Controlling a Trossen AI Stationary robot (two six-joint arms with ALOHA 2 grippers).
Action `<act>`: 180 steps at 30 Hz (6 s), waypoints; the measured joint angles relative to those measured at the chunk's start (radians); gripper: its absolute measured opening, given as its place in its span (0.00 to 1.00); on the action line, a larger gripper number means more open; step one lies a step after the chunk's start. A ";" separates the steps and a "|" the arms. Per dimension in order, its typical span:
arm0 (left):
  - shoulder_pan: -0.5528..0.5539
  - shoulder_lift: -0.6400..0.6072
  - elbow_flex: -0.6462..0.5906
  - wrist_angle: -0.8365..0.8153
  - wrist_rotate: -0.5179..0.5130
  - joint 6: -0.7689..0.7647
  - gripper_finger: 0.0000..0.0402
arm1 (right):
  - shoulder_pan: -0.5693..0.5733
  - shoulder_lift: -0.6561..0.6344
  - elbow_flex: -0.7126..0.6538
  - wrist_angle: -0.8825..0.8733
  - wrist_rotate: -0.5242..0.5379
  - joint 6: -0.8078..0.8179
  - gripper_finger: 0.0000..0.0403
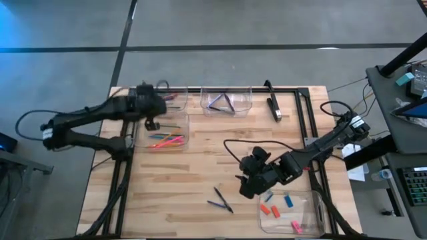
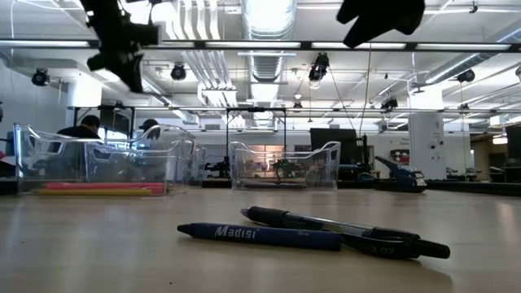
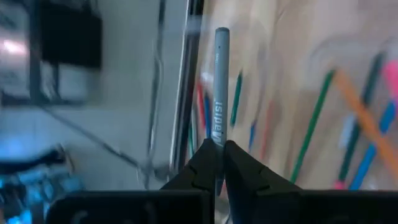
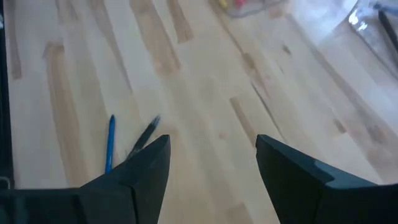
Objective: Sort crayons/erasers/pens/pencils in bins
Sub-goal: Put the gray crayon into the top left transparent bin, then put the blue crayon into the top left transparent bin
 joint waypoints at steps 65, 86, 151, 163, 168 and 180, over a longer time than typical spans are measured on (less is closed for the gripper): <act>-0.480 -0.098 -0.064 0.654 0.294 -0.764 0.11 | 0.007 0.648 0.235 0.402 -0.310 -0.142 0.50; -0.479 -0.082 -0.065 0.700 0.297 -0.766 0.11 | 0.006 0.662 0.233 0.399 -0.297 -0.289 0.06; -0.479 0.268 -0.079 0.999 0.609 -0.731 0.19 | -0.216 0.164 0.246 0.227 -0.176 -0.475 0.03; -0.477 0.261 -0.077 0.966 0.597 -0.704 0.02 | -0.222 0.164 0.246 0.234 -0.167 -0.476 0.20; -0.455 0.235 -0.076 0.926 0.589 -0.674 0.01 | -0.228 0.164 0.246 0.245 -0.157 -0.482 0.33; -0.309 0.076 -0.080 0.658 0.585 -0.534 0.01 | -0.293 0.064 0.248 0.148 -0.009 -0.459 0.64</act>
